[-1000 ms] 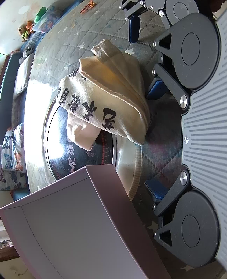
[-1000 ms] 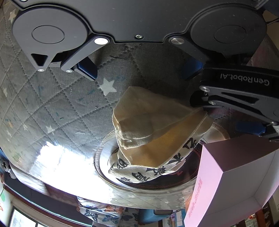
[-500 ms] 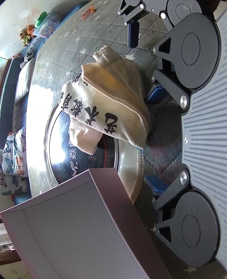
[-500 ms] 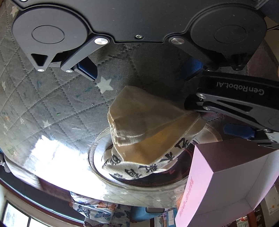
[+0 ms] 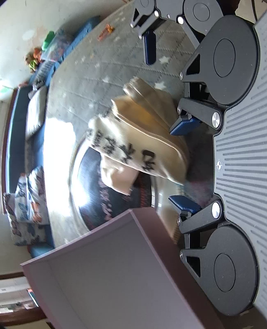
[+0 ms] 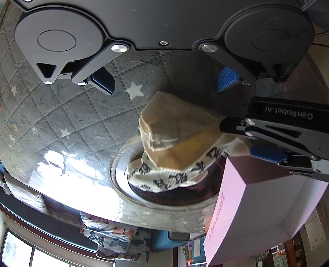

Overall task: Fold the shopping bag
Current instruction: 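Close the left tool on the bag edge while the right tool approaches the bag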

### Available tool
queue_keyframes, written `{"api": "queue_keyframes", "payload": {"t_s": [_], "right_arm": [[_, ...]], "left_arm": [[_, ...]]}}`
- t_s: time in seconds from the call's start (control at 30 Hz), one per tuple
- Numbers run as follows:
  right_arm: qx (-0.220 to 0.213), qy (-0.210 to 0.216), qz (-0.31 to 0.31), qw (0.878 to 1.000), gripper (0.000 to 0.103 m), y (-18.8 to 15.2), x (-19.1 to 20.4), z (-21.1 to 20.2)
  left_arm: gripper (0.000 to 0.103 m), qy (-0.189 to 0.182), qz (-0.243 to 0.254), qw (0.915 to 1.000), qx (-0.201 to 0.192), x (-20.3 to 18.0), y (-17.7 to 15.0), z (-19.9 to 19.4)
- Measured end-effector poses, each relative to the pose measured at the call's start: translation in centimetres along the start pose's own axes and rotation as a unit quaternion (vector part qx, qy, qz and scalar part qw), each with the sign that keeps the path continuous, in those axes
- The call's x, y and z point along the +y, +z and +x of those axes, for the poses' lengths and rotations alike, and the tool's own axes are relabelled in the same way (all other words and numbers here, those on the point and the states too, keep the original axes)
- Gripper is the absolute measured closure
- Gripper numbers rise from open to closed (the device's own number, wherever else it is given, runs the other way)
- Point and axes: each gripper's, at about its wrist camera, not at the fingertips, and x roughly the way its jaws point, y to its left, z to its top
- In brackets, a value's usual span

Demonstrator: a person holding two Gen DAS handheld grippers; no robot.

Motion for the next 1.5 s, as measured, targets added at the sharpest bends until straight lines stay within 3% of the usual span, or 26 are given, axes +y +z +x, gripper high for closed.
{"api": "queue_keyframes", "payload": {"t_s": [0.23,0.5,0.77,1.27,1.5], "right_arm": [[-0.009,0.009,0.007,1.000,0.000,0.2,-0.7,-0.9],[-0.018,0.006,0.009,1.000,0.000,0.0,-1.0,-1.6],[-0.024,-0.004,0.021,0.999,0.000,-0.2,-2.1,-2.2],[-0.070,0.016,0.075,0.995,0.005,1.1,-4.8,-4.2],[-0.052,-0.005,0.082,0.995,0.006,1.1,-5.6,-2.3]], "left_arm": [[0.053,-0.033,0.036,0.9984,-0.028,-1.1,1.6,-0.2],[0.063,-0.104,0.051,0.9931,-0.017,-1.7,3.0,1.5],[0.094,-0.133,0.064,0.9889,-0.013,-2.1,2.6,2.2],[0.097,-0.162,0.082,0.9831,-0.025,-2.4,0.1,0.6],[0.097,-0.164,0.062,0.9840,-0.031,-1.7,-0.5,0.0]]}}
